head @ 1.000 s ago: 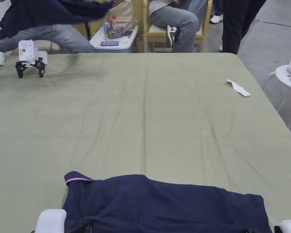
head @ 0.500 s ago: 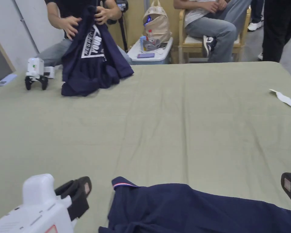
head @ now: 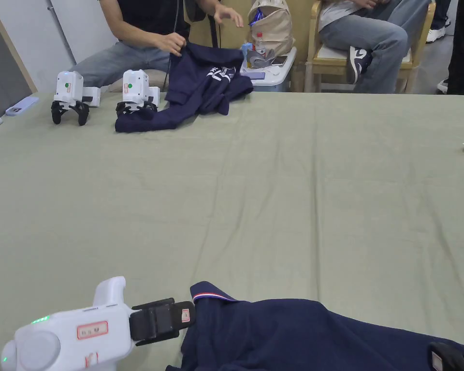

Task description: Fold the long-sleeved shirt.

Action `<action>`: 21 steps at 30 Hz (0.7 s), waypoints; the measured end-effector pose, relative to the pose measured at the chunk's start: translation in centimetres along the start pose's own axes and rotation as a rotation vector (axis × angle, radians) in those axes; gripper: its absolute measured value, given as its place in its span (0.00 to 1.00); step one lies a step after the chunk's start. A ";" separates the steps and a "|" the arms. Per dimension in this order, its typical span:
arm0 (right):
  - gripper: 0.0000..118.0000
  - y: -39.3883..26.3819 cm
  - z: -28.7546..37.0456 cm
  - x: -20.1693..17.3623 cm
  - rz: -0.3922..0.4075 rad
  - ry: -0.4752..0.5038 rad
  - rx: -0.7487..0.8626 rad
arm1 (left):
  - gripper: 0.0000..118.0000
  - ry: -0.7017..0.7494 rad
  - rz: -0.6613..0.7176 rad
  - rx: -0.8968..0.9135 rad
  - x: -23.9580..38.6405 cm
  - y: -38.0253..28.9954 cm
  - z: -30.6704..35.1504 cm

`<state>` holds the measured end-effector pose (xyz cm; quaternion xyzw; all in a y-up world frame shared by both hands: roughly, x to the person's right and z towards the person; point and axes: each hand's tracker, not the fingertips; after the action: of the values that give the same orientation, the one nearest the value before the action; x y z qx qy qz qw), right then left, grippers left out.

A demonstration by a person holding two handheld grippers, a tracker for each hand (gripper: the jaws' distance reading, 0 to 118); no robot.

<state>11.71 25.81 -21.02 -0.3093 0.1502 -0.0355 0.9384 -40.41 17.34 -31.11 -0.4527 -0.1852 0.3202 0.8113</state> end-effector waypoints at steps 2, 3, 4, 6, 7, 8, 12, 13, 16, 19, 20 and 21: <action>0.00 -0.2 0.0 0.7 -0.018 -0.006 -0.017 | 0.97 -0.070 0.141 -0.039 -1.7 1.3 -1.6; 0.00 -0.3 0.1 0.9 -0.026 -0.011 -0.026 | 0.97 -0.095 0.197 -0.088 -3.1 2.0 -2.5; 0.00 -0.5 0.2 1.1 -0.032 -0.019 -0.035 | 0.97 -0.068 0.198 -0.089 -4.0 2.4 -3.1; 0.00 -0.9 0.3 1.5 -0.030 -0.038 -0.052 | 0.97 -0.129 0.187 -0.170 -4.7 2.3 -4.6; 0.00 -1.0 0.4 1.6 -0.029 -0.047 -0.063 | 0.97 -0.167 0.225 -0.218 -5.2 2.4 -5.5; 0.00 -1.2 0.5 1.7 -0.029 -0.054 -0.072 | 0.97 -0.197 0.253 -0.250 -5.5 2.4 -6.3; 0.00 -1.8 1.1 2.0 -0.073 -0.002 -0.059 | 1.00 -0.234 0.107 -0.247 -3.9 1.7 -8.1; 0.00 -1.8 1.3 2.0 -0.072 -0.001 -0.058 | 1.00 -0.250 0.128 -0.251 -3.8 1.7 -8.6; 0.00 -1.8 1.4 1.7 -0.075 0.017 -0.061 | 1.00 -0.290 0.191 -0.286 -3.3 1.4 -9.9; 0.00 -1.9 1.2 1.6 -0.078 0.023 -0.066 | 1.00 -0.288 0.201 -0.296 -3.4 1.5 -11.3; 0.00 -1.9 1.1 1.6 -0.075 0.024 -0.068 | 1.00 -0.282 0.191 -0.311 -2.6 1.4 -11.9; 0.00 -1.9 1.1 1.5 -0.074 0.026 -0.070 | 1.00 -0.270 0.168 -0.321 -2.0 1.2 -12.2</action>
<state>13.56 24.66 -19.48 -0.3470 0.1519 -0.0688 0.9229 -35.02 8.92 -38.53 -0.5429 -0.3023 0.4106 0.6673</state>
